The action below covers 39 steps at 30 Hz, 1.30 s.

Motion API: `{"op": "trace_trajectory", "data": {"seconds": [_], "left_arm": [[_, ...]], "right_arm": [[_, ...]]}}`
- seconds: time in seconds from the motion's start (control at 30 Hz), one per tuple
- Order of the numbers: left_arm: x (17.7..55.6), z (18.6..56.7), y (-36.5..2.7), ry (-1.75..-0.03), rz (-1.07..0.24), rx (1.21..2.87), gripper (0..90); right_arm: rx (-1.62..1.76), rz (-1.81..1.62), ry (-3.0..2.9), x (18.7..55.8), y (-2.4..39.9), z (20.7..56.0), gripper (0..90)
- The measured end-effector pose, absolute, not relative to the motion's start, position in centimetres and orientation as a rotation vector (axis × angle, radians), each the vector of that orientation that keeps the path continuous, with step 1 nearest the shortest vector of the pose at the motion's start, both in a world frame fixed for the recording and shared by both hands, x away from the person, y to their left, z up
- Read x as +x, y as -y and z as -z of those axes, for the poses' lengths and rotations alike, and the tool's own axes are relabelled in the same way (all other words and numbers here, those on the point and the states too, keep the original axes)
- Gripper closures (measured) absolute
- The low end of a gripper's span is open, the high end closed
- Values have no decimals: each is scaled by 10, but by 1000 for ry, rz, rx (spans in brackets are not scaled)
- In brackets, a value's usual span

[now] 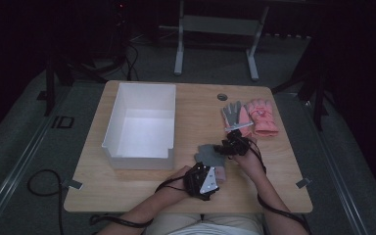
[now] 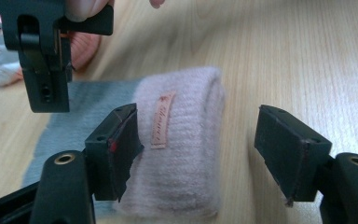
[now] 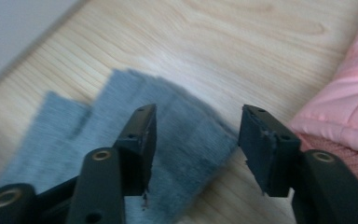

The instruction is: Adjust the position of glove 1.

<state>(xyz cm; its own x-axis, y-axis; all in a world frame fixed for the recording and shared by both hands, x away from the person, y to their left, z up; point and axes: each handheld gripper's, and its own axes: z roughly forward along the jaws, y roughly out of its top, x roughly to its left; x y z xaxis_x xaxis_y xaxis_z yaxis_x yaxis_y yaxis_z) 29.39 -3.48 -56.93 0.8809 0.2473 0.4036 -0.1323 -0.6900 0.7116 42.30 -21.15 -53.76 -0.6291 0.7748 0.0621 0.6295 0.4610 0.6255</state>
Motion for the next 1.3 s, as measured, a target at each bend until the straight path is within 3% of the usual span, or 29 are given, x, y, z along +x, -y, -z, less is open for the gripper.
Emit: {"op": "trace_trajectory", "data": {"seconds": [0.2,0.4,0.6,0.77,0.9,1.3], "left_arm": [[294,574,36,-120,-604,2257,359],[296,577,36,-101,-685,2268,527],[308,574,26,-116,-559,2248,672],[312,572,24,-137,-512,2246,699],[315,568,24,-163,-483,2257,707],[316,517,27,-122,-388,2288,714]], "right_arm": [[1266,-904,-2499,426,213,547,431],[1330,-953,-2500,425,216,549,481],[1397,-1016,-2533,428,213,549,532],[1442,-1076,-2577,432,209,550,601],[1435,-1109,-2583,431,205,548,718],[1358,-1217,-2536,413,225,507,737]]}}
